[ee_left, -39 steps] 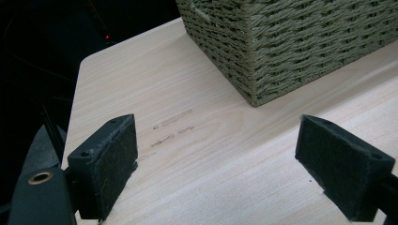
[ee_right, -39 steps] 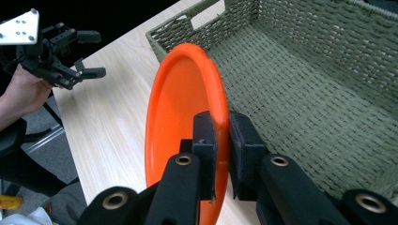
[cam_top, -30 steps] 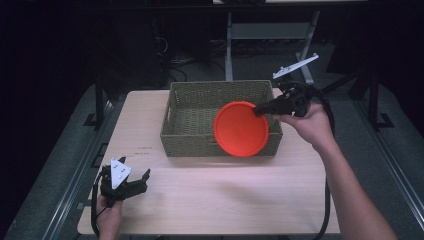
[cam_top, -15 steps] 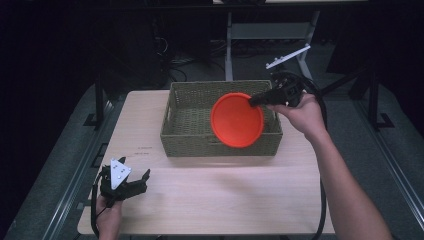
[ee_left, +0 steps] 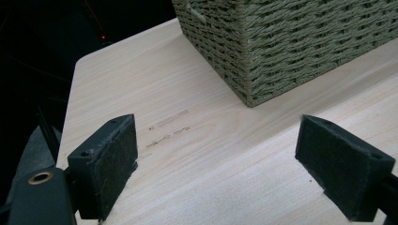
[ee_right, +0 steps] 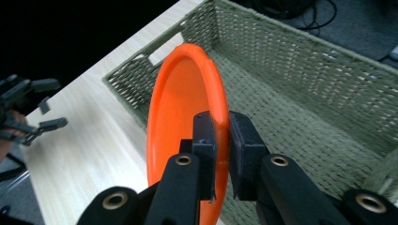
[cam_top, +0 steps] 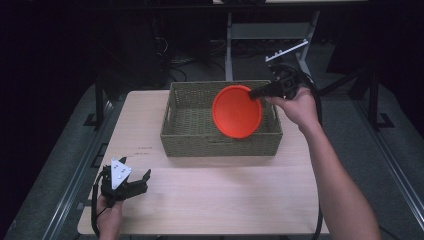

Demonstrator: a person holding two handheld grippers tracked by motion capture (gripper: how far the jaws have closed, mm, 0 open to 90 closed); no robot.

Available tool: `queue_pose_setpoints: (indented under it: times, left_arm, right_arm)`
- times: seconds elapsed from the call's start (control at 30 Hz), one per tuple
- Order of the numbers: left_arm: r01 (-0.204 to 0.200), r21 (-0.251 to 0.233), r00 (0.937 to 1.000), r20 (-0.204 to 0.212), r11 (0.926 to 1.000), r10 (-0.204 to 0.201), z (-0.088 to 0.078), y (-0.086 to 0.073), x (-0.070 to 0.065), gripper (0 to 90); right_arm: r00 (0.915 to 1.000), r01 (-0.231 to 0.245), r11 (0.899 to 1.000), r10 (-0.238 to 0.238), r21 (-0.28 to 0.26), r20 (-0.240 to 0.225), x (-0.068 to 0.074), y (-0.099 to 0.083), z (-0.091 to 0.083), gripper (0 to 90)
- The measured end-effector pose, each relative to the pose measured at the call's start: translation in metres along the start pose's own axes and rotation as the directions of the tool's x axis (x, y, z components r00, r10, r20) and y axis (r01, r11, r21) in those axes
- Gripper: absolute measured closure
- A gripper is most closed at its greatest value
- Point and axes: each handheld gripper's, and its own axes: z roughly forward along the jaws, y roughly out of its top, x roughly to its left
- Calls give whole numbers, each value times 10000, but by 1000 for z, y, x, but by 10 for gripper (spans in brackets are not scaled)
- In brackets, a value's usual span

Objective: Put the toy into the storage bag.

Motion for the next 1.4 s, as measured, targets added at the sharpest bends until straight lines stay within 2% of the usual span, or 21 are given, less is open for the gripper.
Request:
queue_pose_setpoints:
  times: [0.37, 0.53, 0.63, 0.8, 1.03, 1.4]
  left_arm:
    - [68, -27, 10000, 25, 10000, -68, 0, 0, -1, 128]
    - [126, -57, 9999, 24, 9999, -126, 1, 0, -1, 128]
    - [23, -28, 10000, 24, 10000, -23, 0, 0, -1, 128]
    - [131, -34, 9999, 35, 9999, -131, 0, 0, -1, 128]
    - [18, 6, 10000, 70, 10000, -18, 0, 0, -1, 128]
    - [21, -33, 10000, 96, 10000, -21, 1, 1, -2, 128]
  right_arm:
    - [9992, -178, 9998, 174, 121, 354, -8, 6, 11, 820]
    - [9980, -382, 9993, 381, 3, 505, -14, 7, 12, 821]
    - [9971, -455, 9990, 455, -23, 614, -18, 7, 12, 820]
    - [9965, -532, 9985, 537, -102, 633, -21, 9, 15, 821]
    - [9948, -629, 9980, 633, -73, 796, -25, 10, 23, 820]
    - [9875, -960, 9954, 947, 38, 1259, -37, 6, 37, 819]
